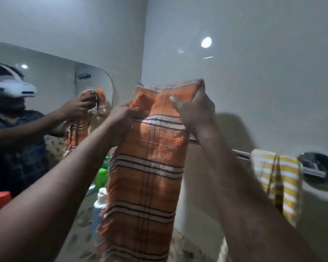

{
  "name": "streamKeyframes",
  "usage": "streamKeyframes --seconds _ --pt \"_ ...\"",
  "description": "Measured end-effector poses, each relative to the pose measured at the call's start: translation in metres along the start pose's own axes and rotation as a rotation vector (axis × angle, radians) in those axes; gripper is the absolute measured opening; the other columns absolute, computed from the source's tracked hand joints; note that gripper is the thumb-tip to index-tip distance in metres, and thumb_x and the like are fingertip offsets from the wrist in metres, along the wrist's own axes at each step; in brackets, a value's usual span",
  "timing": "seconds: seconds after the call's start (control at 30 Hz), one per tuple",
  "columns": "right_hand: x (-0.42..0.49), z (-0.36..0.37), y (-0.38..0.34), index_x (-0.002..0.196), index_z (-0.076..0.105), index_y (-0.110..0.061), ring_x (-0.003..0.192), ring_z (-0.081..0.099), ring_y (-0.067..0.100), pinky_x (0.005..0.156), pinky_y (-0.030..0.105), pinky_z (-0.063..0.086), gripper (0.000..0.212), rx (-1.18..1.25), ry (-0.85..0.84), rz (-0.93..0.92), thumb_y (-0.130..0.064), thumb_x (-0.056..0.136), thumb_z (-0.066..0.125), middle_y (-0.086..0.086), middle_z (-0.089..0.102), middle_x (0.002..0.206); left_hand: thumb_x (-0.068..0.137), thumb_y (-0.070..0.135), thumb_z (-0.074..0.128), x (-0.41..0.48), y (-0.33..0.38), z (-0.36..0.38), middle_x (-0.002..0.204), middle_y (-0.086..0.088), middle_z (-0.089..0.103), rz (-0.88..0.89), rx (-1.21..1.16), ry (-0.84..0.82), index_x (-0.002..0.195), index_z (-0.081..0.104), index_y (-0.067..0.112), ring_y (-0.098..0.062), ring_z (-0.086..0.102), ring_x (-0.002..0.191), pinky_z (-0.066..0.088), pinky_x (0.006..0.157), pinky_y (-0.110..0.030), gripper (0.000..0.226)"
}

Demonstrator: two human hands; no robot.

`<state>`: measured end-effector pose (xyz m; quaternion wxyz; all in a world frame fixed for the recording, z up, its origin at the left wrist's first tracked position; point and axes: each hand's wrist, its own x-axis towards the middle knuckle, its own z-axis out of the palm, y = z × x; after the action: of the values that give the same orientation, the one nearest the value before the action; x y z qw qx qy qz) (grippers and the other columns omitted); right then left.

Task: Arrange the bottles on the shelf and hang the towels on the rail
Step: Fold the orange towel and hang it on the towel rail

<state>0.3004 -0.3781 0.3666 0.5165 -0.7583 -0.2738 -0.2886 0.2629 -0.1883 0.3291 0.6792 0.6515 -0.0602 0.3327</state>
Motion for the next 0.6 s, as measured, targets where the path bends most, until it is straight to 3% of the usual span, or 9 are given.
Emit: streamKeyframes --seconds 0.1,0.2,0.3,0.37,0.47,0.6 --pt "0.001 -0.009 0.015 0.142 0.047 -0.013 0.128 0.062 0.036 0.098 0.037 0.049 0.079 -0.453 -0.065 0.203 -0.055 0.083 0.078 0.015 0.064 0.138 0.082 0.002 0.081 0.032 -0.036 0.006 0.076 0.0 0.078 -0.086 0.111 -0.072 0.08 0.08 0.009 -0.018 0.071 0.072 0.055 0.083 -0.034 0.008" --pt "-0.013 -0.003 0.026 0.144 0.04 -0.01 0.12 0.064 0.039 0.083 0.037 0.046 0.069 -0.738 0.059 0.142 -0.035 0.088 0.074 0.016 0.064 0.132 0.082 0.005 0.083 0.045 -0.073 0.008 0.09 -0.005 0.081 -0.055 0.181 -0.088 0.087 0.081 0.009 -0.023 0.076 0.083 0.057 0.091 -0.038 0.007" --pt "-0.023 0.014 0.029 0.129 0.059 -0.021 0.118 0.062 0.036 0.091 0.042 0.051 0.051 -0.764 0.116 -0.078 -0.041 0.086 0.079 0.008 0.063 0.126 0.07 0.024 0.087 0.046 -0.087 0.008 0.093 -0.002 0.083 -0.012 0.139 -0.076 0.097 0.08 0.018 -0.025 0.079 0.094 0.062 0.096 -0.047 0.029" --pt "-0.024 0.025 0.026 0.122 0.069 -0.027 0.116 0.064 0.03 0.092 0.04 0.053 0.042 -0.807 -0.023 -0.076 -0.051 0.087 0.075 0.002 0.069 0.123 0.066 0.031 0.086 0.05 -0.089 0.006 0.094 0.003 0.082 0.018 0.151 -0.069 0.099 0.079 0.024 -0.019 0.079 0.094 0.062 0.095 -0.047 0.034" --pt "-0.02 0.036 0.021 0.114 0.071 -0.028 0.106 0.065 0.028 0.077 0.036 0.05 0.045 -0.96 -0.296 0.097 -0.065 0.09 0.064 0.0 0.072 0.116 0.069 0.041 0.086 0.048 -0.092 0.004 0.102 0.007 0.078 0.066 0.199 -0.037 0.108 0.071 0.029 -0.014 0.074 0.099 0.061 0.095 -0.044 0.044" --pt "-0.011 0.039 0.026 0.103 0.069 -0.024 0.099 0.064 0.029 0.074 0.037 0.047 0.052 -1.045 -0.353 0.164 -0.07 0.097 0.046 0.004 0.072 0.11 0.076 0.045 0.086 0.021 -0.116 -0.006 0.122 0.008 0.063 0.173 0.171 0.038 0.123 0.053 0.03 -0.017 0.064 0.113 0.055 0.094 -0.039 0.059"
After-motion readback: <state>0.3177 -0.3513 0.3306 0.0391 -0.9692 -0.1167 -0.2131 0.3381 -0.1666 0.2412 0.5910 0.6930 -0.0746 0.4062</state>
